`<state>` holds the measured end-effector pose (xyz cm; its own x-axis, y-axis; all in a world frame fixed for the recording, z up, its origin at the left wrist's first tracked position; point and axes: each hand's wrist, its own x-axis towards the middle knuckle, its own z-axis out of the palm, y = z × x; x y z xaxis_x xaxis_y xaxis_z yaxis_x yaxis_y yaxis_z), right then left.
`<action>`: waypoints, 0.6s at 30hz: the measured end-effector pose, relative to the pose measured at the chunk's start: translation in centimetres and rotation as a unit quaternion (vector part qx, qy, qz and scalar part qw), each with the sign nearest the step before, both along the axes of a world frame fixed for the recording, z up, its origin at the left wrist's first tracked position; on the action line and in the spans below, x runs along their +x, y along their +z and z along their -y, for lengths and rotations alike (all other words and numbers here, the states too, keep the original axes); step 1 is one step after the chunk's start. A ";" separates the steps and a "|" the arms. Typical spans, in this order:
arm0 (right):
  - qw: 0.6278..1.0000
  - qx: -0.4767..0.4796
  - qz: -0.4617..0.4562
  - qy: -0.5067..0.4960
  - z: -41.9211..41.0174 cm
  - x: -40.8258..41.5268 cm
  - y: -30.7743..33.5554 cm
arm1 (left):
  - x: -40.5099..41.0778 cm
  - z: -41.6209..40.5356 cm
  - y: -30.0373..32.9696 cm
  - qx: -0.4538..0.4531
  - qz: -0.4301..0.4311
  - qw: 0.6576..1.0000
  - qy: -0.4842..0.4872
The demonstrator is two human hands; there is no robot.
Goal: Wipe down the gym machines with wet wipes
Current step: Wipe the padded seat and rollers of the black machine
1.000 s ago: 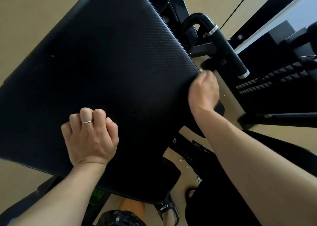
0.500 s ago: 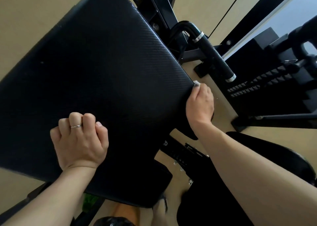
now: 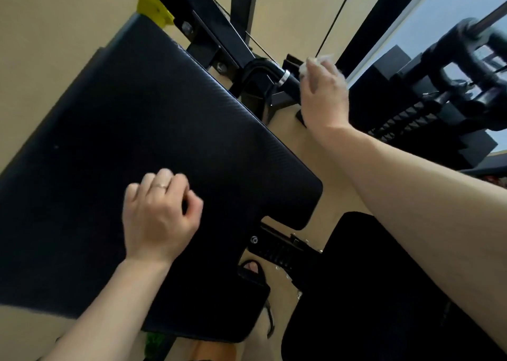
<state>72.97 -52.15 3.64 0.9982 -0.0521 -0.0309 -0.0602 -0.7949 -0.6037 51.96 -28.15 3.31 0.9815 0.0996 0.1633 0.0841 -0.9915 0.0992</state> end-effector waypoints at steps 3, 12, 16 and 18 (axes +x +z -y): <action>0.997 -0.052 -0.030 0.057 -1.6 0.8 -1.2 | 6.3 1.6 -1.1 0.017 0.004 1.000 -0.018; 0.984 -0.147 -0.056 0.080 -2.3 3.3 -3.8 | 7.5 1.7 -3.4 0.114 0.027 0.993 -0.031; 0.982 -0.136 -0.109 0.071 -2.0 5.0 -3.4 | 7.7 1.7 -3.4 0.120 0.024 0.992 -0.028; 0.981 -0.126 -0.123 0.078 -1.7 5.3 -3.5 | 7.8 1.7 -3.5 0.125 0.023 0.992 -0.027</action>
